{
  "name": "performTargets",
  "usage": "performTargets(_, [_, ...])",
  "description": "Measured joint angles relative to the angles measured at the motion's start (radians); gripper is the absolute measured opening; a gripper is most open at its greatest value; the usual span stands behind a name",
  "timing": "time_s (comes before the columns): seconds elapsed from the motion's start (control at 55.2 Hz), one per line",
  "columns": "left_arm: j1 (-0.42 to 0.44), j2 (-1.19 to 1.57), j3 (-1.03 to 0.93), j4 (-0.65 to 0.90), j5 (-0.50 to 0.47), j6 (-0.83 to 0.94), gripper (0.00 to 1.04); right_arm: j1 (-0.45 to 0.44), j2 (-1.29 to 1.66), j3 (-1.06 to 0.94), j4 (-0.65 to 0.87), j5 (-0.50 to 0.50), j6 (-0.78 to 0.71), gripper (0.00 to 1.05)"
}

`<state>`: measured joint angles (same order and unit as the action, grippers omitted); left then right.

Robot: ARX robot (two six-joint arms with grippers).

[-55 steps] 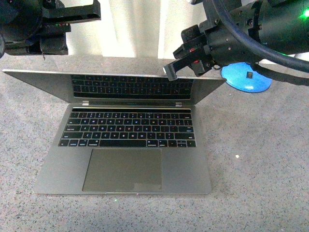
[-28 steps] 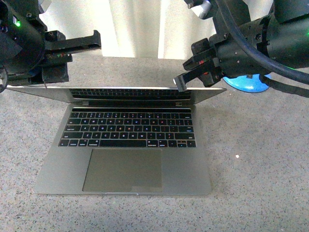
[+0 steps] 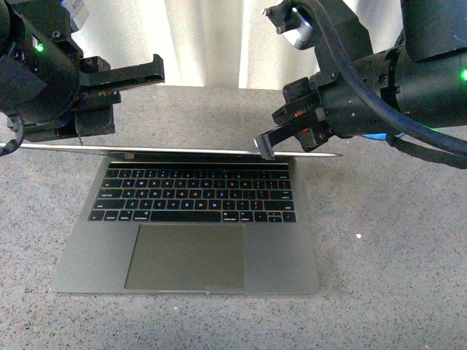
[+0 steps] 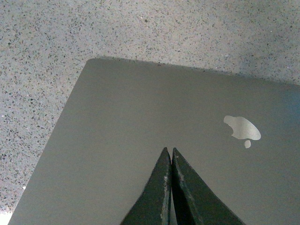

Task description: Close laptop

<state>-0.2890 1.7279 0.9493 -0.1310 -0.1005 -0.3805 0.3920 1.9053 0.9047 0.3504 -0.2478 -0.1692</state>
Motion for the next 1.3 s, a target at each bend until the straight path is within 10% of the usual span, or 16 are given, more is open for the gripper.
performTargets(1.303, [-0.098, -0.025, -0.112, 0.019, 0.035, -0.165, 0.04, 0.021, -0.004, -0.116, 0.061, 0.028, 0.071, 0.01])
